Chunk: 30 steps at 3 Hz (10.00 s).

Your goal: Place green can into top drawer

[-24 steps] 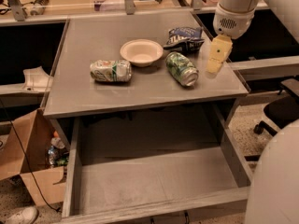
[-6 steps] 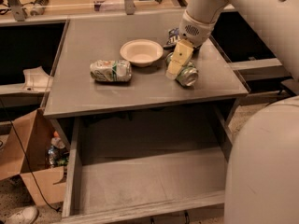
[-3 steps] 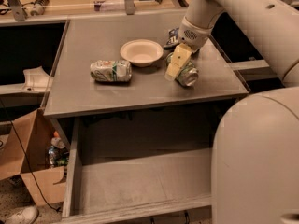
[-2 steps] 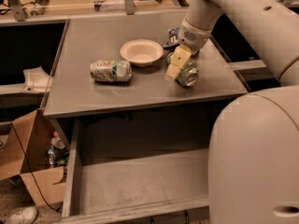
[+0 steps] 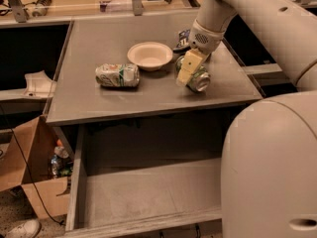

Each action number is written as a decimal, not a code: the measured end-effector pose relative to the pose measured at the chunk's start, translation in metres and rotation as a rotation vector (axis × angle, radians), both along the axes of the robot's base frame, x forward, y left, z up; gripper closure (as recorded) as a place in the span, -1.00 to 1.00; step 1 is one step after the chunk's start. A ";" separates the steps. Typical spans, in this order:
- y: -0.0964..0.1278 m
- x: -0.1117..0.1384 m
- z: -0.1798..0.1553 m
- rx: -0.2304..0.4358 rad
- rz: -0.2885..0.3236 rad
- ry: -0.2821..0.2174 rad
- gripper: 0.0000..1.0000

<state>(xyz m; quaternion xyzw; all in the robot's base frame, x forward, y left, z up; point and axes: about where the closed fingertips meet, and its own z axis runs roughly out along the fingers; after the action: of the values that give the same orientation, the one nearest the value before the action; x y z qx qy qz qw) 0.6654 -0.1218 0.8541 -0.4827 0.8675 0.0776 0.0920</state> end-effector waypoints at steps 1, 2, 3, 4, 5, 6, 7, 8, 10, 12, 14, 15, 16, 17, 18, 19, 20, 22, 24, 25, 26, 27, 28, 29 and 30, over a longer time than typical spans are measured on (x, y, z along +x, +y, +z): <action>0.000 0.000 0.000 0.000 0.000 0.000 -0.16; 0.000 0.000 0.000 0.000 0.000 0.000 0.31; 0.000 0.000 0.000 0.000 0.000 0.000 0.78; -0.001 0.001 0.001 0.005 0.003 -0.008 1.00; -0.004 0.002 0.004 0.018 0.010 -0.027 1.00; -0.015 -0.008 0.021 0.045 0.035 -0.094 1.00; -0.034 -0.035 0.038 0.065 0.068 -0.158 1.00; -0.047 -0.056 0.040 0.069 0.085 -0.175 1.00; -0.062 -0.086 0.031 0.073 0.129 -0.197 1.00; -0.065 -0.118 0.025 0.087 0.089 -0.191 1.00; -0.074 -0.178 0.009 0.112 0.080 -0.158 1.00; -0.074 -0.171 0.001 0.111 0.076 -0.172 1.00; -0.074 -0.168 -0.031 0.110 0.066 -0.197 1.00; -0.074 -0.168 -0.031 0.111 0.066 -0.197 1.00; -0.076 -0.183 -0.046 0.120 0.039 -0.174 1.00; -0.077 -0.198 -0.059 0.129 0.025 -0.150 1.00; -0.073 -0.207 -0.072 0.144 0.027 -0.115 1.00; -0.063 -0.213 -0.090 0.149 0.024 -0.079 1.00; -0.043 -0.218 -0.126 0.172 0.038 -0.006 1.00; -0.043 -0.219 -0.127 0.173 0.039 -0.003 1.00; -0.037 -0.221 -0.138 0.187 0.020 0.010 1.00; -0.024 -0.220 -0.163 0.224 0.013 0.040 1.00; -0.024 -0.220 -0.163 0.224 0.013 0.040 1.00; -0.015 -0.224 -0.181 0.251 0.016 0.082 1.00; 0.001 -0.223 -0.204 0.286 0.030 0.126 1.00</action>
Offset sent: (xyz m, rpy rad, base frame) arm 0.0000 0.0000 0.0000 0.0000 0.0000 0.0000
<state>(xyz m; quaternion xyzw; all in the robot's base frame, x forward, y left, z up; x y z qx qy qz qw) 0.4420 -0.1206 0.6500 -0.4719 0.8442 0.2320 0.1041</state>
